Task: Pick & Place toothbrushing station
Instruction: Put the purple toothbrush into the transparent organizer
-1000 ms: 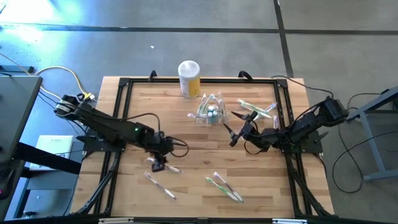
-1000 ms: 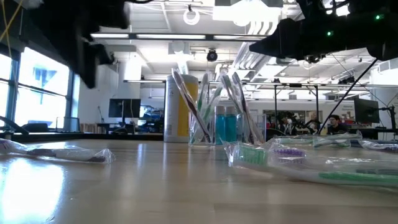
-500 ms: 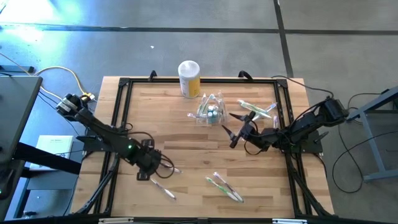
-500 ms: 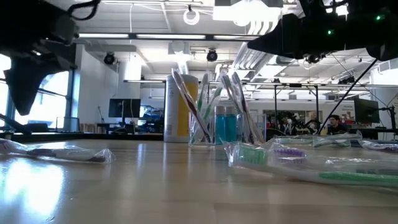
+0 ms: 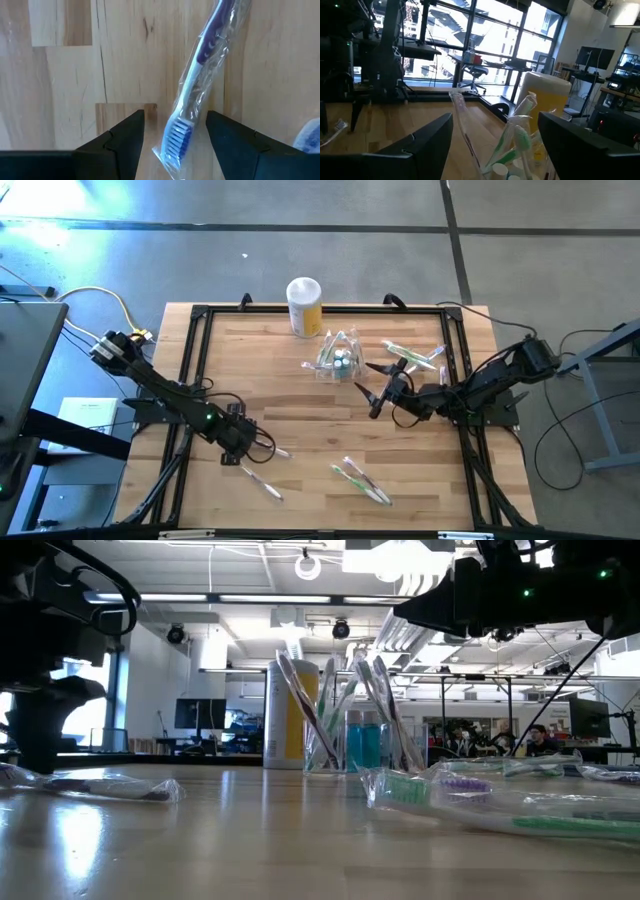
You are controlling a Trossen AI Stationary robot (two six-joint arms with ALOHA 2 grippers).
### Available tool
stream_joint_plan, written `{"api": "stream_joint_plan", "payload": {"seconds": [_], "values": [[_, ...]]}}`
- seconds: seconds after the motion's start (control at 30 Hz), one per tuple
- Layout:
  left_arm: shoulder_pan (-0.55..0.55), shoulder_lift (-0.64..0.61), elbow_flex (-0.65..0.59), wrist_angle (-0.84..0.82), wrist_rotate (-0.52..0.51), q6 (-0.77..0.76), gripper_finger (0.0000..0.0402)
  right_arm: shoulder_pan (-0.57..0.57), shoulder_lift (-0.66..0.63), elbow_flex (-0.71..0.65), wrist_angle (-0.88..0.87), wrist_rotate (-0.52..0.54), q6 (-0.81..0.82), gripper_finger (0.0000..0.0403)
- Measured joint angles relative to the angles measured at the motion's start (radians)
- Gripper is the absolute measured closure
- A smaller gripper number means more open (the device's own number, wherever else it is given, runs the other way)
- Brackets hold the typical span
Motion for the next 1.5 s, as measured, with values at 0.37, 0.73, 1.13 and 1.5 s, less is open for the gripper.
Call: {"api": "stream_joint_plan", "payload": {"seconds": [0.37,0.73,1.13,1.5], "values": [[-0.001,0.001,-0.05,0.029,-0.026,-0.013,0.0204,0.0,0.0,0.0,0.0,0.0,0.0,0.0118],[0.001,0.004,-0.054,0.077,-0.108,0.078,0.0387,-0.005,0.0,0.0,-0.042,-0.375,0.06,0.0118],[0.0,0.007,0.226,-0.107,-0.265,0.335,0.0395,-0.048,0.0,0.0,-0.075,-0.728,0.248,0.0118],[0.0,0.094,0.509,0.027,-0.469,0.968,0.0396,-0.229,0.001,0.0,-0.16,-0.865,0.799,0.0118]]}}
